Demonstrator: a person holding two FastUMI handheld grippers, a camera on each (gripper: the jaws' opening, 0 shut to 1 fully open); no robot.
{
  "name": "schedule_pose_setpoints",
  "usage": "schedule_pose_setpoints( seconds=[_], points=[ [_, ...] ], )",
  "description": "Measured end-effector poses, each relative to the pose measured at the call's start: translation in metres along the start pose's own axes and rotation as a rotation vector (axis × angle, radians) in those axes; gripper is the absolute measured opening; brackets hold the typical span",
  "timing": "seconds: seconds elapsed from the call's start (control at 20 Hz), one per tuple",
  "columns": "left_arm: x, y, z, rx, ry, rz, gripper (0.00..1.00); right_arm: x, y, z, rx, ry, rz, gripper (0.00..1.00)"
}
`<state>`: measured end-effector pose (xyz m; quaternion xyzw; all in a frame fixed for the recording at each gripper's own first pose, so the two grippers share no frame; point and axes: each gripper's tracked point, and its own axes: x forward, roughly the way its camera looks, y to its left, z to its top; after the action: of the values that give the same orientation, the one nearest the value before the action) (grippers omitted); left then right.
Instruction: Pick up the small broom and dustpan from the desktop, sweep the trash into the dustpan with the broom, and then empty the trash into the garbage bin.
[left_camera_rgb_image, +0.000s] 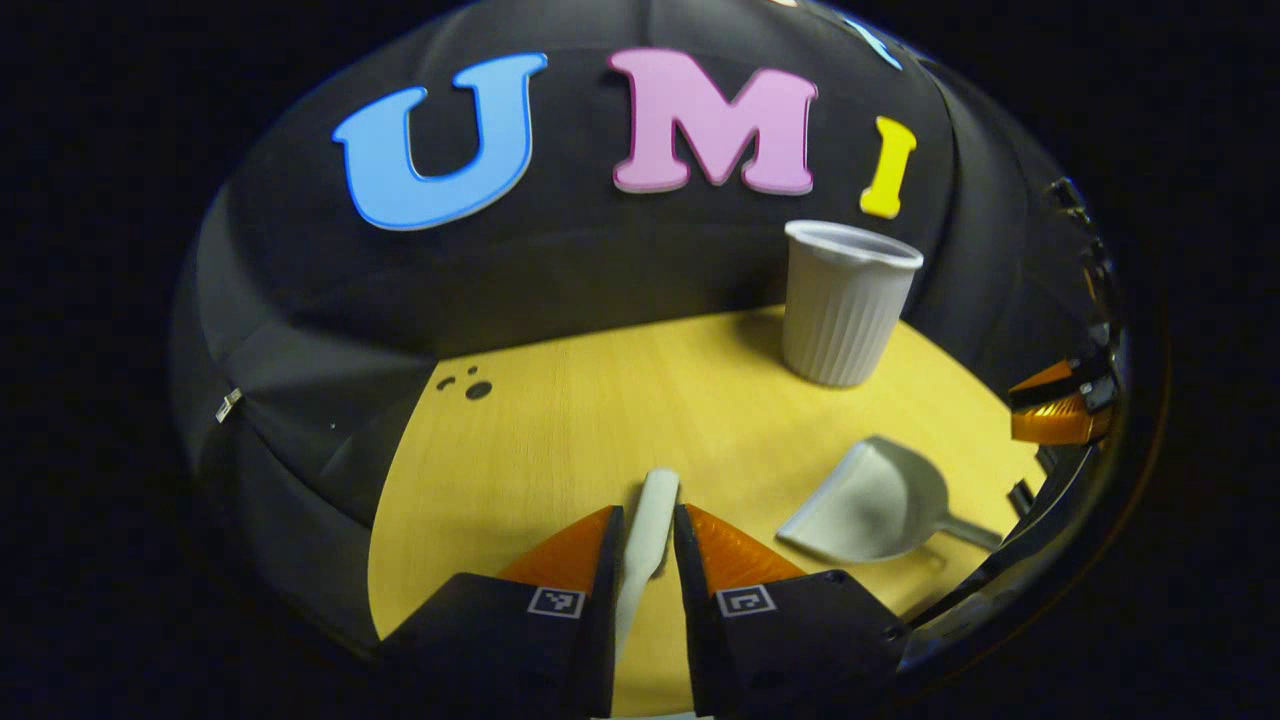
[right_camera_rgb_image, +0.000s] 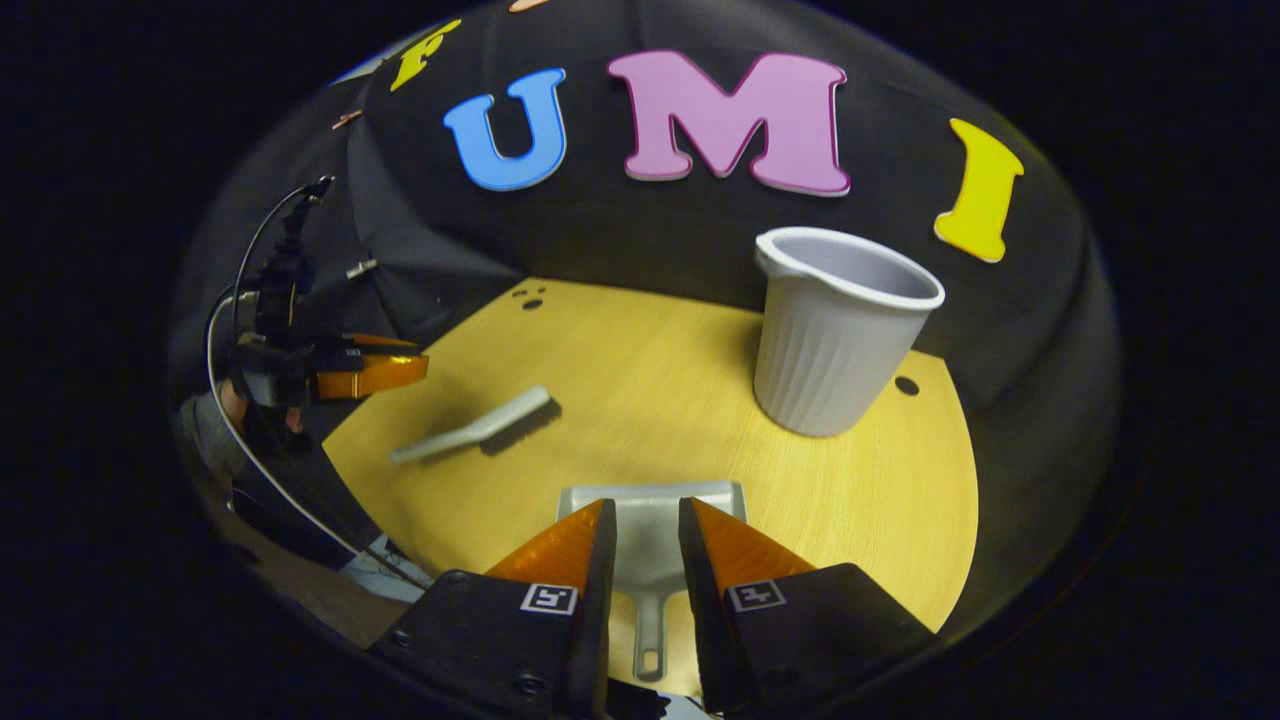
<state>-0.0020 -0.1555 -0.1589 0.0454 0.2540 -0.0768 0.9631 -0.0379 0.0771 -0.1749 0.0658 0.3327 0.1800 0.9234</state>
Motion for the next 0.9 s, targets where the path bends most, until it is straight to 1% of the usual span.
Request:
schedule_pose_setpoints(
  seconds=[0.15,0.35,0.5,0.7,0.9],
  points=[
    [-0.023,-0.013,0.037,-0.027,-0.144,0.006,0.33,-0.015,-0.007,0.037,0.013,-0.124,-0.030,0.40],
    [-0.048,-0.026,0.069,-0.057,-0.276,0.008,0.33,-0.034,-0.017,0.066,0.004,-0.266,-0.093,0.40],
    [-0.056,-0.038,0.066,-0.055,-0.288,-0.001,0.33,-0.044,-0.015,0.071,-0.030,-0.314,-0.129,0.40],
    [-0.061,-0.041,0.060,-0.071,-0.286,0.003,0.33,-0.050,-0.003,0.074,-0.043,-0.340,-0.120,0.40],
    [-0.066,-0.035,0.058,-0.050,-0.281,0.027,0.33,-0.044,0.007,0.075,-0.039,-0.334,-0.098,0.41]
  ],
)
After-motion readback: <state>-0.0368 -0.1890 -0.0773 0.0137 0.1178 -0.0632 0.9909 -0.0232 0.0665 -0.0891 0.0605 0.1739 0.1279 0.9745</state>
